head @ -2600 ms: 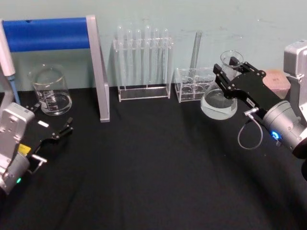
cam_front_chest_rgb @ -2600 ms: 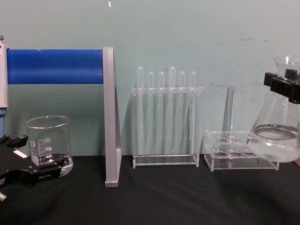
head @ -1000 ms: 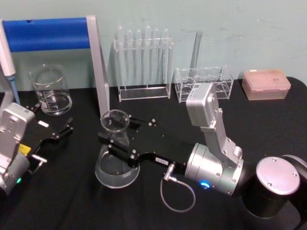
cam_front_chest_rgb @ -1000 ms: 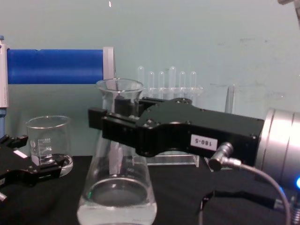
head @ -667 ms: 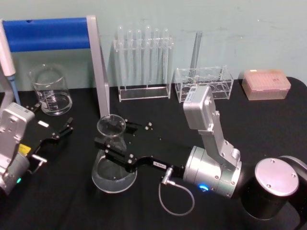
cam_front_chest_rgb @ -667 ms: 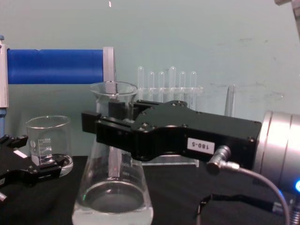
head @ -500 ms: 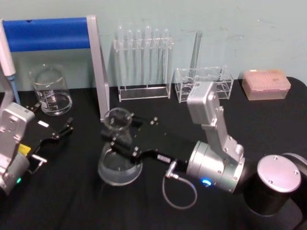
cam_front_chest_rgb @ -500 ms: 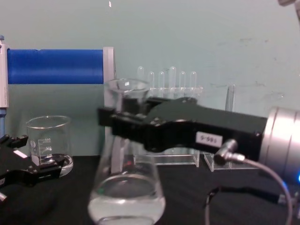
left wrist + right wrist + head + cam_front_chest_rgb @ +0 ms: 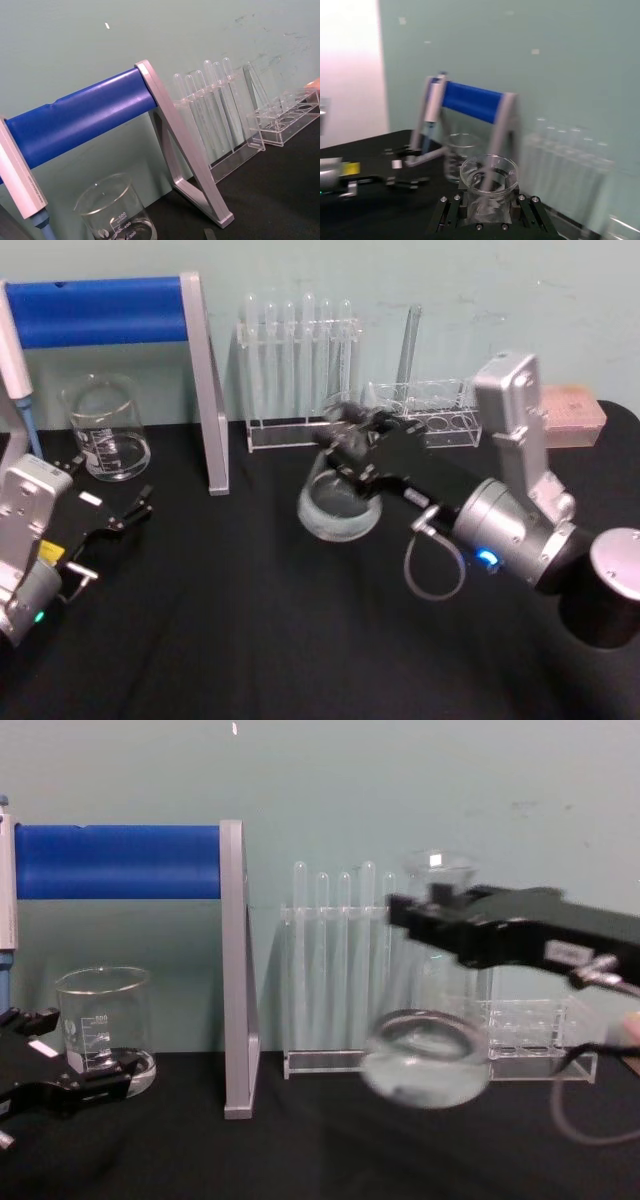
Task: Grasp the erlenmeyer flask with one hand, shake it three times, then place it back.
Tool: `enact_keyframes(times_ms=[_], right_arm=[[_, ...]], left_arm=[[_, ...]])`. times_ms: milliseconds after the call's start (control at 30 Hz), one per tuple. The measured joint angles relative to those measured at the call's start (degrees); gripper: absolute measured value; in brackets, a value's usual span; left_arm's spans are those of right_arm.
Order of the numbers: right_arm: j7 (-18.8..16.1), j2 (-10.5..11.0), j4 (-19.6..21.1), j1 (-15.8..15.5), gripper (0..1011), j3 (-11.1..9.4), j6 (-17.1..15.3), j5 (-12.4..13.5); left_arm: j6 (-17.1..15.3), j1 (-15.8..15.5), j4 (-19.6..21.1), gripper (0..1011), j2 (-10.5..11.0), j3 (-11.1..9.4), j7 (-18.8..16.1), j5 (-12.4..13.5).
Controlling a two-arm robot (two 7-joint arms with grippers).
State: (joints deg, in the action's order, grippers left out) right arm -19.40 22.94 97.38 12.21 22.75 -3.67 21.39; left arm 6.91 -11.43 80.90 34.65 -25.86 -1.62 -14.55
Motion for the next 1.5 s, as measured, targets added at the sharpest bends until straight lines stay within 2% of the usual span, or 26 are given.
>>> enact_keyframes(times_ms=[100,133,300,400,500,700,900,1167,1300,1500], right_arm=[[1.5,0.0,-0.5,-0.3,456,-2.1,0.2,-0.5],[1.5,0.0,-0.5,-0.3,456,-2.1,0.2,-0.5],[3.9,0.0,-1.3,-1.0,456,-5.9,0.6,-1.4],[4.3,0.0,-1.4,-1.2,456,-6.7,0.6,-1.6],[5.2,-0.1,-1.8,-1.6,456,-8.4,0.6,-2.0],[6.2,-0.4,-2.2,-2.4,456,-10.7,0.6,-2.8],[6.5,-1.1,-2.4,-2.7,456,-12.0,0.6,-3.6],[4.9,-2.2,-2.2,-2.8,456,-11.5,0.4,-4.2],[3.1,-2.6,-1.8,-2.6,456,-10.0,0.3,-4.3],[-0.6,-2.8,-0.7,-2.1,456,-6.3,-0.1,-4.0]], left_arm=[[0.0,0.0,0.0,1001,0.0,0.0,0.0,0.0],[0.0,0.0,0.0,1001,0.0,0.0,0.0,0.0],[0.0,0.0,0.0,1001,0.0,0.0,0.0,0.0],[0.0,0.0,0.0,1001,0.0,0.0,0.0,0.0],[0.0,0.0,0.0,1001,0.0,0.0,0.0,0.0],[0.0,0.0,0.0,1001,0.0,0.0,0.0,0.0],[0.0,0.0,0.0,1001,0.0,0.0,0.0,0.0],[0.0,0.0,0.0,1001,0.0,0.0,0.0,0.0],[0.0,0.0,0.0,1001,0.0,0.0,0.0,0.0],[0.0,0.0,0.0,1001,0.0,0.0,0.0,0.0]])
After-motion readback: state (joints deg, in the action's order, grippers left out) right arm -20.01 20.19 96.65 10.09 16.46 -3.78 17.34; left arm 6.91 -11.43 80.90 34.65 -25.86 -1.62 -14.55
